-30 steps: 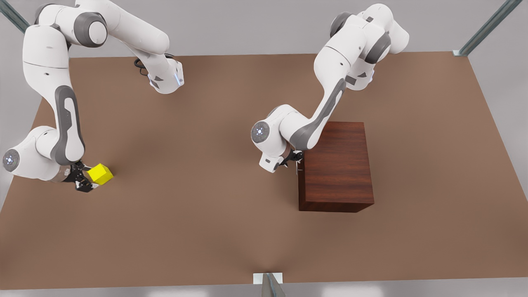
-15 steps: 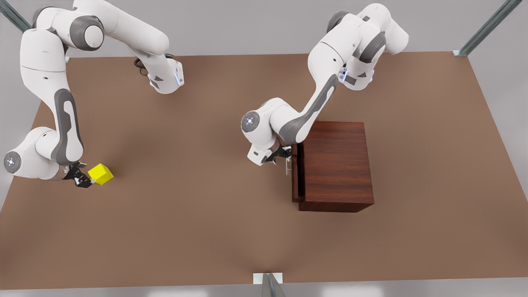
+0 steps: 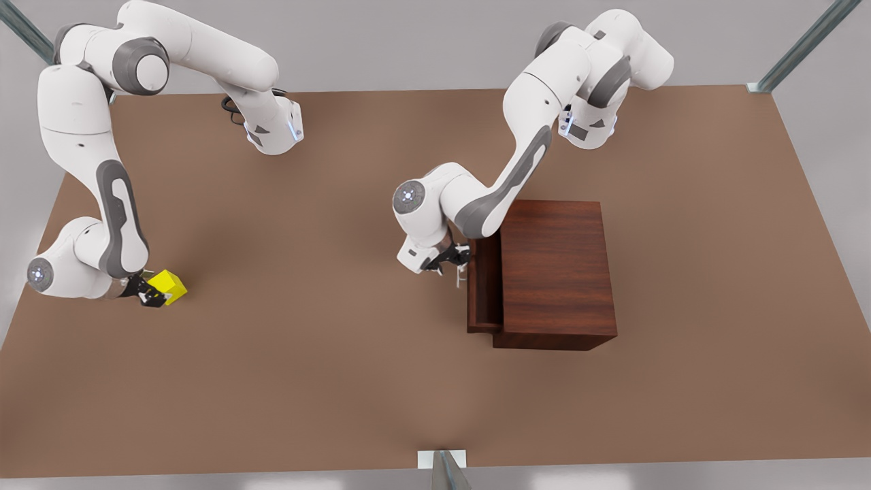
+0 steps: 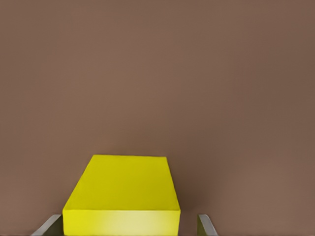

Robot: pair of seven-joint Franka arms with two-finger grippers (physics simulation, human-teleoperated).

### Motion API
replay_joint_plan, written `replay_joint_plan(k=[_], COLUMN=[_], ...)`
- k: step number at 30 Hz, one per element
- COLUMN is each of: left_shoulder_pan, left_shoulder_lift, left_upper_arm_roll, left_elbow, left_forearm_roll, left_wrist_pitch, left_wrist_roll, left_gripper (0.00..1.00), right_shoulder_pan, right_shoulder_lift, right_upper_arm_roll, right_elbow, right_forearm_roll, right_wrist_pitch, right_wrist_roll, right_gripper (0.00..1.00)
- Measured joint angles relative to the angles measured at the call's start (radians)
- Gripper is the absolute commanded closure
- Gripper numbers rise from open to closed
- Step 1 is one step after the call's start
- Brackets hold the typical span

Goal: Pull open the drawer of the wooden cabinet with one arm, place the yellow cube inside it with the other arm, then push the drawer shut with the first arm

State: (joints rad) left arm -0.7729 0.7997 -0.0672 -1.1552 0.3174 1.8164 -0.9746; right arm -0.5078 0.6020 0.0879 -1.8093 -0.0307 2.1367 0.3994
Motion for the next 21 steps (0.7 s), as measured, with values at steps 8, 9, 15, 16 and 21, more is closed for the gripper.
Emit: replay_joint_plan(k=[8, 9, 15, 16, 21], left_shoulder_pan=[-0.016, -0.01, 0.272, 0.336, 0.595], left_shoulder_lift=[-0.028, -0.059, -0.187, -0.202, -0.261], left_upper_arm_roll=[-0.054, -0.059, -0.063, -0.062, -0.059], left_elbow=[0.134, 0.154, 0.173, 0.173, 0.173], left_forearm_roll=[-0.036, -0.057, -0.228, -0.245, -0.283], left_wrist_pitch=[-0.052, -0.085, -0.275, -0.305, -0.41], left_wrist_roll=[-0.007, -0.008, 0.038, 0.054, 0.146], left_gripper=[0.36, 0.36, 0.0, 0.0, 0.0], right_shoulder_pan=[-0.031, -0.037, -0.043, -0.043, -0.039], right_shoulder_lift=[-0.008, -0.006, 0.004, -0.001, -0.112], right_upper_arm_roll=[0.052, 0.061, 0.07, 0.074, 0.169], right_elbow=[-0.041, -0.041, -0.041, -0.041, -0.032], right_forearm_roll=[0.002, 0.002, 0.008, 0.012, 0.021], right_wrist_pitch=[0.01, 0.017, 0.066, 0.072, 0.062], right_wrist_roll=[-0.055, -0.06, -0.091, -0.099, -0.117], right_gripper=[0.07, 0.11, 0.51, 0.52, 0.56])
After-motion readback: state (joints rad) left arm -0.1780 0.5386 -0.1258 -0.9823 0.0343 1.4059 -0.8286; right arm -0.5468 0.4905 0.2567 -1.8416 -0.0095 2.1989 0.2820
